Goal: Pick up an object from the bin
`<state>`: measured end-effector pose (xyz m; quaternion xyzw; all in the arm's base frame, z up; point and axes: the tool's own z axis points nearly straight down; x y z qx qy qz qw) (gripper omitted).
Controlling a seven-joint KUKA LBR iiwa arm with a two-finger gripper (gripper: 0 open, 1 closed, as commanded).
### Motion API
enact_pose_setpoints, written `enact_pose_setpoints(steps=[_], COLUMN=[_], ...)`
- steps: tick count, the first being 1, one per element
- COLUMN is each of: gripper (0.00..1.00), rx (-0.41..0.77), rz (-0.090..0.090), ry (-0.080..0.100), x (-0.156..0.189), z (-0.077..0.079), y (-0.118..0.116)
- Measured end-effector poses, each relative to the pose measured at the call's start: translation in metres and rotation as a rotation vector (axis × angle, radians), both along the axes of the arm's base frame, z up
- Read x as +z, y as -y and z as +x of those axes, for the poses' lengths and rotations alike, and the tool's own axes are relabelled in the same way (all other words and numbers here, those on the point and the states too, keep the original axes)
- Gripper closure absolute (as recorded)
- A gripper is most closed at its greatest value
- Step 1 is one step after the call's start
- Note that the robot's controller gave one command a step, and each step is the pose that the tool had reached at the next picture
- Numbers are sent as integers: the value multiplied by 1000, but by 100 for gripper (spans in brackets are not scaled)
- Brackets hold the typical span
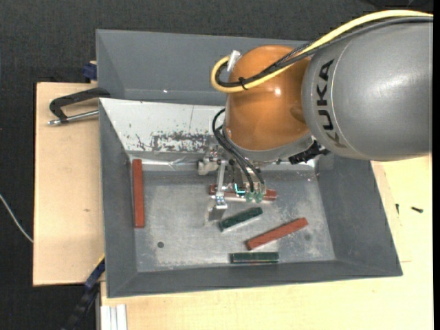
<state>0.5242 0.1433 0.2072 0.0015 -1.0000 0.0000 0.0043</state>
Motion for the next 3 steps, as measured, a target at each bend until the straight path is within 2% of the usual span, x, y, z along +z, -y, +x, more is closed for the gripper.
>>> enact_pose_setpoints(steps=[1, 2, 3], gripper=[0, 0, 0], rx=[-2, 88, 119], rz=[2, 3, 3], ry=[9, 14, 15], x=[5, -17, -28], z=[2, 8, 9], y=[1, 12, 18])
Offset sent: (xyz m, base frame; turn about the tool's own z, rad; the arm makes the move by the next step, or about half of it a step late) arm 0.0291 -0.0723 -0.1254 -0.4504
